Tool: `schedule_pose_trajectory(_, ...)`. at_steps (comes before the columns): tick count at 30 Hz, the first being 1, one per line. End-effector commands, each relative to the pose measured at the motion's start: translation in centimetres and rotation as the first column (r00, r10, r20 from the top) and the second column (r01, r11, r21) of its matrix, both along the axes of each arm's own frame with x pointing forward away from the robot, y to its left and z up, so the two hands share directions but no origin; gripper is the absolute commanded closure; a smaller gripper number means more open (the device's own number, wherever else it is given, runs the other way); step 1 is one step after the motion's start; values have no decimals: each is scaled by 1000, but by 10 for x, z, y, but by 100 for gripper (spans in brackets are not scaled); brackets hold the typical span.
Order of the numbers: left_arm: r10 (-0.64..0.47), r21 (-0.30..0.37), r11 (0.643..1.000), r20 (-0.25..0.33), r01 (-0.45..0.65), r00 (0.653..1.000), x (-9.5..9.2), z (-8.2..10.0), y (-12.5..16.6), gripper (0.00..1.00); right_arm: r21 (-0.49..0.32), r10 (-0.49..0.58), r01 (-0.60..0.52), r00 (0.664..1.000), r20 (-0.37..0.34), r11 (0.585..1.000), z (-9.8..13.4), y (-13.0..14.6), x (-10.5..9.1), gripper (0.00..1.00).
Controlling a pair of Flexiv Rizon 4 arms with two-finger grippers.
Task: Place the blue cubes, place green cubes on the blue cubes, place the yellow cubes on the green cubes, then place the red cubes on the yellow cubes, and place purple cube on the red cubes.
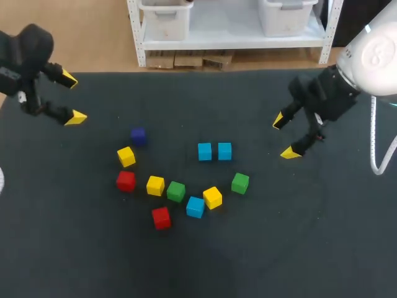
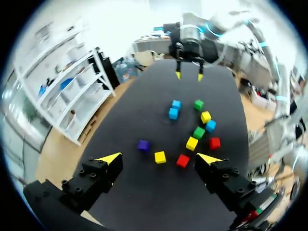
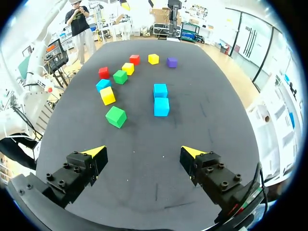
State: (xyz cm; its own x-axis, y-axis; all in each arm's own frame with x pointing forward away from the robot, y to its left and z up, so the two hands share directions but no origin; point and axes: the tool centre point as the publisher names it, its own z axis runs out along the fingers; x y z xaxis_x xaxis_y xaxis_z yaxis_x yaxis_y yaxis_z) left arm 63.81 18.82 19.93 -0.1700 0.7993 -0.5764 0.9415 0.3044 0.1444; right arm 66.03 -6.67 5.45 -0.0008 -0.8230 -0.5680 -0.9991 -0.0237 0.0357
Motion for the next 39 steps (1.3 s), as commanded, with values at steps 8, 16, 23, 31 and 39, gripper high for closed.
schedule_pose_trajectory(8,-318,235,920,-24,315,948,9,4,-2,0,3,2,-2,1000,-1,1000,0,0,1,0)
schedule_pose_trajectory(16,-356,309,881,-67,359,932,0,-12,-31,0,3,2,-2,1000,-1,1000,0,0,1,0)
schedule_pose_trajectory(23,-394,364,837,-118,409,912,-32,-31,-78,0,3,2,-2,1000,-1,1000,0,0,1,0)
schedule_pose_trajectory(31,-396,355,839,-120,412,910,-63,-56,-118,0,3,2,-2,1000,-1,1000,0,0,1,0)
schedule_pose_trajectory(39,-380,355,838,-168,415,910,-91,-91,-148,0,3,2,-2,1000,-1,1000,0,0,1,0)
